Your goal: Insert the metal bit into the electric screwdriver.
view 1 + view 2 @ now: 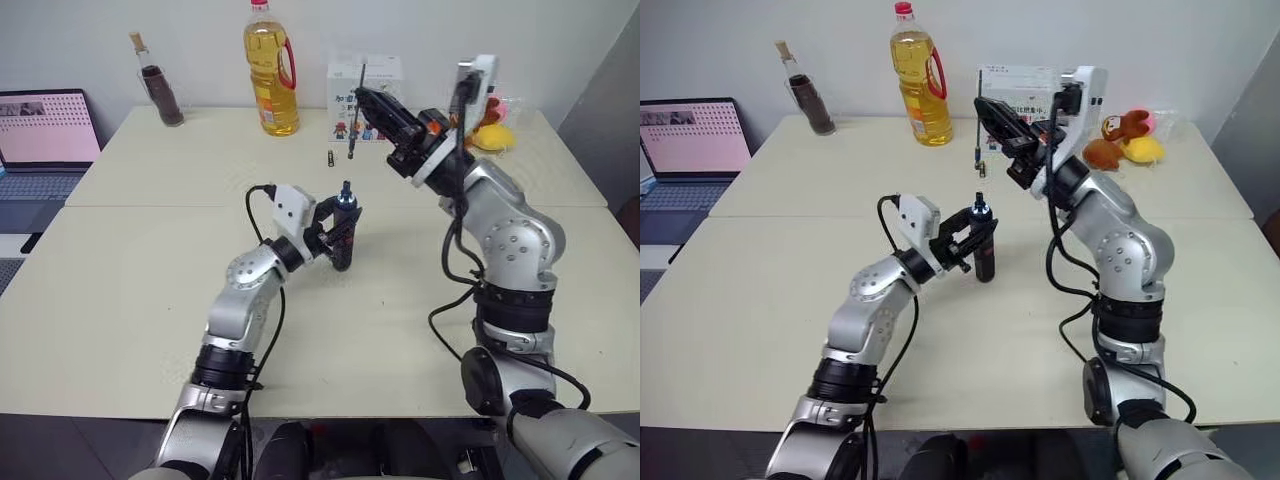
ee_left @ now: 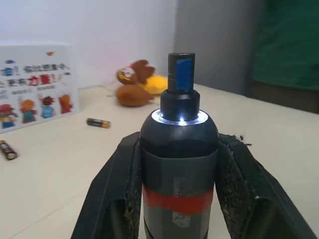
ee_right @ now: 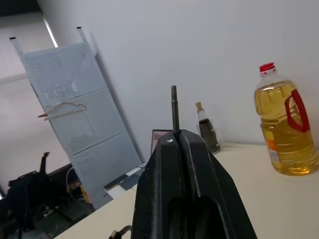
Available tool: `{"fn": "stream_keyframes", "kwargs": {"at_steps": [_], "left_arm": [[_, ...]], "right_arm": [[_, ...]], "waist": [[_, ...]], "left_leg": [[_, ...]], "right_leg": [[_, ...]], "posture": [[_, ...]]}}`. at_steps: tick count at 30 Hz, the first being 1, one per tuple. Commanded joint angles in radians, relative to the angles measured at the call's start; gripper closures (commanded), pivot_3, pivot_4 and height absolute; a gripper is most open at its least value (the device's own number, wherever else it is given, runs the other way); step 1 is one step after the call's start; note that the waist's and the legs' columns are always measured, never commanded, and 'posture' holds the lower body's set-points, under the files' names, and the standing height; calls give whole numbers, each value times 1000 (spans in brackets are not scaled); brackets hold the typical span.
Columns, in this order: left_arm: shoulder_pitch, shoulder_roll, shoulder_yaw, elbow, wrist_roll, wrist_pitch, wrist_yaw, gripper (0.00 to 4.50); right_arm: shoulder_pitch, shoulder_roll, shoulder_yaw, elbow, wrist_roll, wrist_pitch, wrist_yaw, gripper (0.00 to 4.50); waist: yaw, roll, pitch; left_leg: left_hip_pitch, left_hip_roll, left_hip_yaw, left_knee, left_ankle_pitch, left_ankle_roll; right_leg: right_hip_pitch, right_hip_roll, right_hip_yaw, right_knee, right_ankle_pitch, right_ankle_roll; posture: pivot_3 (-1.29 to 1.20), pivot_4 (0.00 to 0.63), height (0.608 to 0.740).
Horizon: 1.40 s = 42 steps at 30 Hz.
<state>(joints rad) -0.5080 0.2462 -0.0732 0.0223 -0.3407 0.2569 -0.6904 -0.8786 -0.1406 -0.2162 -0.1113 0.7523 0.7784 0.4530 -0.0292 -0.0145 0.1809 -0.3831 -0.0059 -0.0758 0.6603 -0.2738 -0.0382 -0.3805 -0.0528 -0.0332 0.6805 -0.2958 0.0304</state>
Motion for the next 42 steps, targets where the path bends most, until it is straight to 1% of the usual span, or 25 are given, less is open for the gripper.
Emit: {"fn": "stream_keyframes", "kwargs": {"at_steps": [1, 6, 9, 13, 18, 24, 27, 32, 42], "left_arm": [[11, 27, -36, -19, -51, 63, -111, 2828], [-29, 38, -8, -41, -102, 111, -149, 2828], [-58, 48, -18, -75, -117, 139, -171, 2828], [-75, 45, -37, -88, -124, 153, -202, 2828], [-76, 47, -40, -133, -147, 181, -226, 2828], [-13, 68, -64, -112, -104, 129, -253, 2828], [12, 81, -82, -105, -86, 104, -271, 2828], [11, 74, -82, -101, -90, 100, -262, 2828], [10, 74, -79, -113, -96, 112, -254, 2828]], "right_arm": [[-23, -43, -7, 18, 62, 4, 90, 4471], [-36, -85, 5, 40, 82, 13, 139, 4471], [-69, -94, -34, 24, 160, 64, 105, 4471], [-86, -94, -64, 4, 244, 114, 53, 4471], [-55, -117, -60, -65, 303, 155, 26, 4471], [19, -161, -55, -143, 350, 169, 21, 4471], [67, -196, -42, -172, 349, 160, 48, 4471], [132, -230, -13, -190, 324, 132, 90, 4471], [181, -265, 12, -188, 299, 93, 121, 4471]], "waist": [[0, 0, 0], [3, 0, 0], [3, 0, 1], [2, 0, 1], [2, 0, 1], [2, 0, 1], [2, 0, 1], [2, 0, 1], [2, 0, 1]], "left_leg": [[0, 0, 0, 0, 0, 0], [-1, 0, 0, 0, 0, 1], [-2, 0, -1, 0, 0, 1], [-9, 1, -1, 1, 0, 0], [-12, 1, -2, 1, 0, 0], [-12, 1, -2, 2, 0, 0], [-12, 1, -2, 2, 0, 0], [-12, 1, -2, 2, 0, 1], [-12, 0, -2, 2, 0, 1]], "right_leg": [[0, 0, 0, 0, 0, 0], [0, -1, 0, -1, 0, 0], [-1, -1, 0, -1, 0, 0], [-7, -1, 0, 0, 0, 0], [-9, -1, 0, 0, 0, 0], [-9, -1, 0, 0, 0, 0], [-9, -1, 0, 0, 0, 0], [-8, -1, 0, 0, 0, 0], [-8, -1, -1, 0, 0, 0]], "posture": [[0, 150, 740], [0, 150, 740], [0, 150, 740], [0, 150, 740], [0, 150, 740], [0, 150, 740], [0, 150, 740], [0, 150, 740], [0, 150, 740]]}}
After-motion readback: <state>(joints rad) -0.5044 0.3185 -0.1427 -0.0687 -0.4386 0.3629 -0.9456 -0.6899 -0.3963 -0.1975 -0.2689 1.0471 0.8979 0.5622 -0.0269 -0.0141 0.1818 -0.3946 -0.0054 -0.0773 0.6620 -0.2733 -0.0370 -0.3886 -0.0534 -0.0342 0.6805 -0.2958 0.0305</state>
